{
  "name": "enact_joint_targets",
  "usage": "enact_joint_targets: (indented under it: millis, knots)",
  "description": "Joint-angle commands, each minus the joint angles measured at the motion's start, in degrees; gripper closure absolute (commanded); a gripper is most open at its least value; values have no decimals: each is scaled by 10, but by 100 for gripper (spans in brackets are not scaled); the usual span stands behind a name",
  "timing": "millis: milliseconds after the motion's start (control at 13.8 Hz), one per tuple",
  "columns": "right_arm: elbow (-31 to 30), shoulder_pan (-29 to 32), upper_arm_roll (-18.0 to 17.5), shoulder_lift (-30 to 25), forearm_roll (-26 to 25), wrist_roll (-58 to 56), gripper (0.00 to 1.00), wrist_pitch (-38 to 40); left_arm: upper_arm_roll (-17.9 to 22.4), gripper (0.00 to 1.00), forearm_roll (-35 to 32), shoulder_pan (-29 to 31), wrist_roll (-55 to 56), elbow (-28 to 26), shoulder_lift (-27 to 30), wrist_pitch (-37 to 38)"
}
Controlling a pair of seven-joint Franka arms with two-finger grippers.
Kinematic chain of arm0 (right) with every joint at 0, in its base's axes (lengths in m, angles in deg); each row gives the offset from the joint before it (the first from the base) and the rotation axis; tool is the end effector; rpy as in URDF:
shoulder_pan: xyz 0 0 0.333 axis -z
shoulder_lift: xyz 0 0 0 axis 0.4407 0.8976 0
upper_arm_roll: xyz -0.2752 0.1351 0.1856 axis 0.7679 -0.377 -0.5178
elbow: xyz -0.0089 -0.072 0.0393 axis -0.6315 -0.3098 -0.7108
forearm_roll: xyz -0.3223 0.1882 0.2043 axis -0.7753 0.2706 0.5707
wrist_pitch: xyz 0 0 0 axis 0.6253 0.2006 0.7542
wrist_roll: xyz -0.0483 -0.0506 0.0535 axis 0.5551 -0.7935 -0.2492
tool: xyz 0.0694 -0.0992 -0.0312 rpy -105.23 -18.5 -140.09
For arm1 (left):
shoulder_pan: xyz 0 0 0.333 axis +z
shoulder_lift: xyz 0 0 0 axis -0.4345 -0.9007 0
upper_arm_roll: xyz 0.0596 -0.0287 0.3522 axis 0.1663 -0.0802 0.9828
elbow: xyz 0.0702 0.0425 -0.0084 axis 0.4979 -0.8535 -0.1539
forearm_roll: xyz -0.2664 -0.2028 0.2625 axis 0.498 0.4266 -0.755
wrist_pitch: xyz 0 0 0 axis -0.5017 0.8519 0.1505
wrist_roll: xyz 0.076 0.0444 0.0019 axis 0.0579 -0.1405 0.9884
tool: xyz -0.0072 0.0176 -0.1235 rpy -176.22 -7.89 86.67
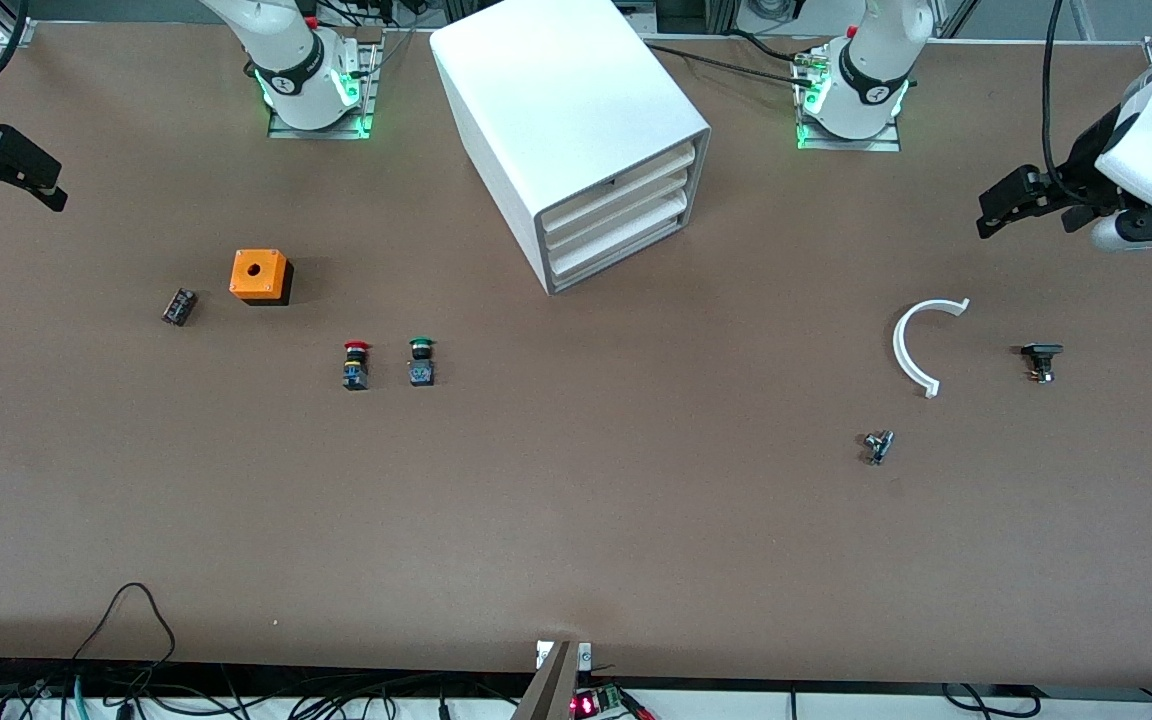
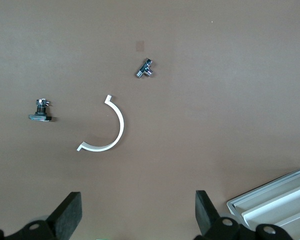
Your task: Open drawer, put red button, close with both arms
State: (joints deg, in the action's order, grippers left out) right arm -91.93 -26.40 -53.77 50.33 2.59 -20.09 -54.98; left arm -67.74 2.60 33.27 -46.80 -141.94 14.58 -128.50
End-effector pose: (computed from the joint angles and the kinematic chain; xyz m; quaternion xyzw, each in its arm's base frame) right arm 0.5398 -0.0311 0.6598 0.9991 -0.0146 0.0234 0.0336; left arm 0.5590 -0.0456 0.6356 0.9983 0.0527 -0.0228 0.0107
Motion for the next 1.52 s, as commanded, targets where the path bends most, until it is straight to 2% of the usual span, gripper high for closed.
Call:
enact_joint_targets:
  millis: [0, 506, 1012, 1157, 1446]
  knots:
    - [15, 3, 0, 11, 8, -10, 0, 10, -1, 0, -9, 2, -19, 15, -6, 15]
    - [13, 2, -2, 20, 9, -10, 0, 23, -1, 0, -8, 2, -20, 24, -10, 17]
    - [26, -13, -5, 85, 9, -10, 0, 15, -9, 0, -10, 2, -15, 32, -16, 19]
    - [27, -41, -6, 114, 6, -6, 0, 22, -8, 0, -9, 0, -15, 36, -24, 35]
    - [27, -84, -5, 168, 3, -1, 0, -10, -12, 0, 0, -8, -20, 30, -101, 33]
